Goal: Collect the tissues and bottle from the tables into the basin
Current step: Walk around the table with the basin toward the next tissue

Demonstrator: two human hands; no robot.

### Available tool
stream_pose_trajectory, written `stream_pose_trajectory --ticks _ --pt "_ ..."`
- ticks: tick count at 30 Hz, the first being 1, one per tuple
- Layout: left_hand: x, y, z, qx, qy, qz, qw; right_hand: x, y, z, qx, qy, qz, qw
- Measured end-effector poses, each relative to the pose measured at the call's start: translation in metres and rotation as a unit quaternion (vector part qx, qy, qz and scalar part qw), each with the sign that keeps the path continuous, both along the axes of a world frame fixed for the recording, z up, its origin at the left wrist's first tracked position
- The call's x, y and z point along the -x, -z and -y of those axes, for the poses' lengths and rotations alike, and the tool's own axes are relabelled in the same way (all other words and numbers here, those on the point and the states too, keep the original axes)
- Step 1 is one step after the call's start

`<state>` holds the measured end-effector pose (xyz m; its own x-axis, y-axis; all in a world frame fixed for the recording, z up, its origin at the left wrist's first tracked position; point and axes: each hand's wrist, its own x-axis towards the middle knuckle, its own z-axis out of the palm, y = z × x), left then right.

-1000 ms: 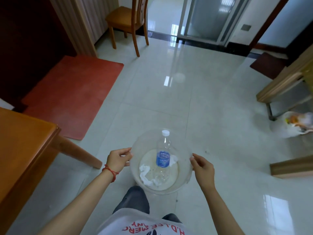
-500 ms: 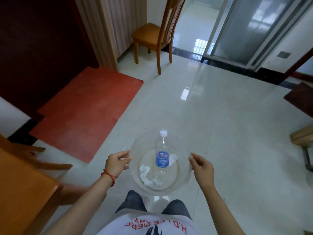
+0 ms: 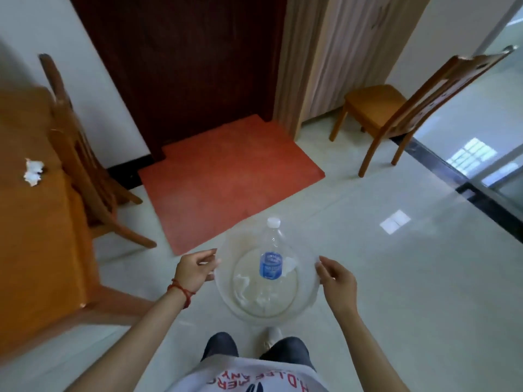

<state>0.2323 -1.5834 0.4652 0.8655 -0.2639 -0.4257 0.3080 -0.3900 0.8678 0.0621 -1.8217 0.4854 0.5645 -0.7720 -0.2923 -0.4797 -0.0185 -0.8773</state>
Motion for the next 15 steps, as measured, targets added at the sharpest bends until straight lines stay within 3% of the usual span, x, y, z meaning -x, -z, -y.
stream_pose_trajectory --ticks 6,15 --pt "-0.011 -0.010 -0.001 0.017 -0.125 -0.005 0.992 -0.078 -0.010 0.034 0.000 -0.130 0.007 0.992" --pt "-0.063 -0.013 -0.027 -0.001 -0.252 0.000 0.968 -0.199 0.000 0.021 -0.018 -0.258 0.004 0.966"
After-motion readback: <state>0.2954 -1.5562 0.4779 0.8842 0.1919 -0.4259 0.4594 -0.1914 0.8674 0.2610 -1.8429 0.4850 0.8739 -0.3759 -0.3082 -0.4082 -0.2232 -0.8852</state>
